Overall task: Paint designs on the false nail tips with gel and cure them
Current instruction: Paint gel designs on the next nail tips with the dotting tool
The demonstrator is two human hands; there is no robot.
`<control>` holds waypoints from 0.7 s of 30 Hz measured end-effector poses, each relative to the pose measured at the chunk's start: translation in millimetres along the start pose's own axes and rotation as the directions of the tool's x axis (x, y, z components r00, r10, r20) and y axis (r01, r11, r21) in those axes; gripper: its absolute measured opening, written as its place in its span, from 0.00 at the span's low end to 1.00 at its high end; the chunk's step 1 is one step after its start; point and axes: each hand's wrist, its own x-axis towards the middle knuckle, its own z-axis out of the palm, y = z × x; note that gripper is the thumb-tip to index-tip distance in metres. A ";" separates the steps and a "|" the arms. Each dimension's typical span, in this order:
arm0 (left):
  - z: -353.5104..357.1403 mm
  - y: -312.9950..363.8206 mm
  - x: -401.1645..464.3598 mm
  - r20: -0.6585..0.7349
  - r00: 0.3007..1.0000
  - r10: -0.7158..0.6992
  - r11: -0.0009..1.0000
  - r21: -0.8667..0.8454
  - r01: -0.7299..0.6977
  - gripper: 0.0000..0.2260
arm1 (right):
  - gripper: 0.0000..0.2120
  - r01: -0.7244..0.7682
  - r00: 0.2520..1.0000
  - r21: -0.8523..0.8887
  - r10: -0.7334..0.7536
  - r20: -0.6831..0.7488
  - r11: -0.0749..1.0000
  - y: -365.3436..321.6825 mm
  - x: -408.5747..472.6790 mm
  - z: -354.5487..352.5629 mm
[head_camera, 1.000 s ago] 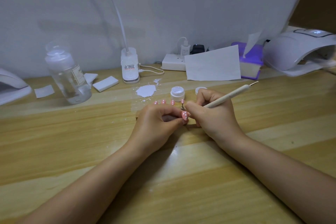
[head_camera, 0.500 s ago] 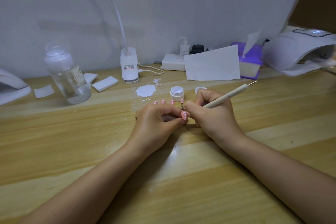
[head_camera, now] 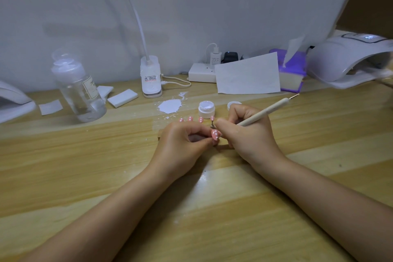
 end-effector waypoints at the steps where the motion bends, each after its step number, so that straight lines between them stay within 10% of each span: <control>1: 0.0 0.3 0.0 0.001 1.000 -0.001 1.000 0.000 0.001 0.13 | 0.22 0.001 1.000 0.000 -0.001 -0.003 1.000 -0.2 0.1 0.0; 21: 0.2 1.9 -0.2 -0.001 1.000 -0.008 1.000 -0.005 0.008 0.12 | 0.22 -0.009 1.000 0.005 0.009 0.004 1.000 0.3 0.2 0.2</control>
